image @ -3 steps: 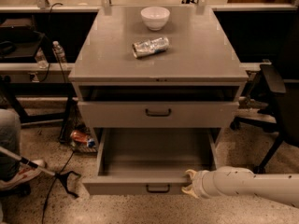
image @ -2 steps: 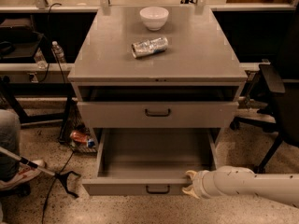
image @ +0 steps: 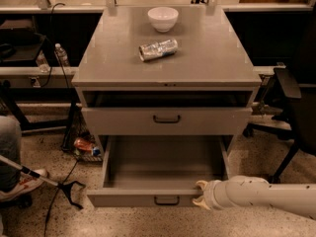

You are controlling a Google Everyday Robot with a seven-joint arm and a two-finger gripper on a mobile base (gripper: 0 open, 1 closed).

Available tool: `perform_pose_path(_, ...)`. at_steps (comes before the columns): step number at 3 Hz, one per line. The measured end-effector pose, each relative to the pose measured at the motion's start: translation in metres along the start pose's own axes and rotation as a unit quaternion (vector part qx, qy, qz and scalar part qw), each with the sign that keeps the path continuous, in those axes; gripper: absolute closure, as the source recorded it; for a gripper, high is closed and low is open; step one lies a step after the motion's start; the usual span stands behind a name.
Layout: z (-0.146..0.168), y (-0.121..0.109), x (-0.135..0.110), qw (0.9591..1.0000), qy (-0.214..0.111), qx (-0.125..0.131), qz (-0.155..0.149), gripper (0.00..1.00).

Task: Open middle drawer

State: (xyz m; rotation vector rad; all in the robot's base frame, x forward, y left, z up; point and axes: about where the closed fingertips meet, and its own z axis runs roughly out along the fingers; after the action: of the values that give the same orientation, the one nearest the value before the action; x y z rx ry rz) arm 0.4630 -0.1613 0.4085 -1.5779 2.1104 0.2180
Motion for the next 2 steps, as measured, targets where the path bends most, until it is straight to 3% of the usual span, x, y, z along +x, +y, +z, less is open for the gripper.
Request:
perform_pose_path(1, 0.0, 0.002, -0.001, 1.0, 0.001, -0.001, -0.003, 1.0)
perform_pose_path(2, 0.004, 0.02, 0.005, 1.0, -0.004, -0.005, -0.006, 1.0)
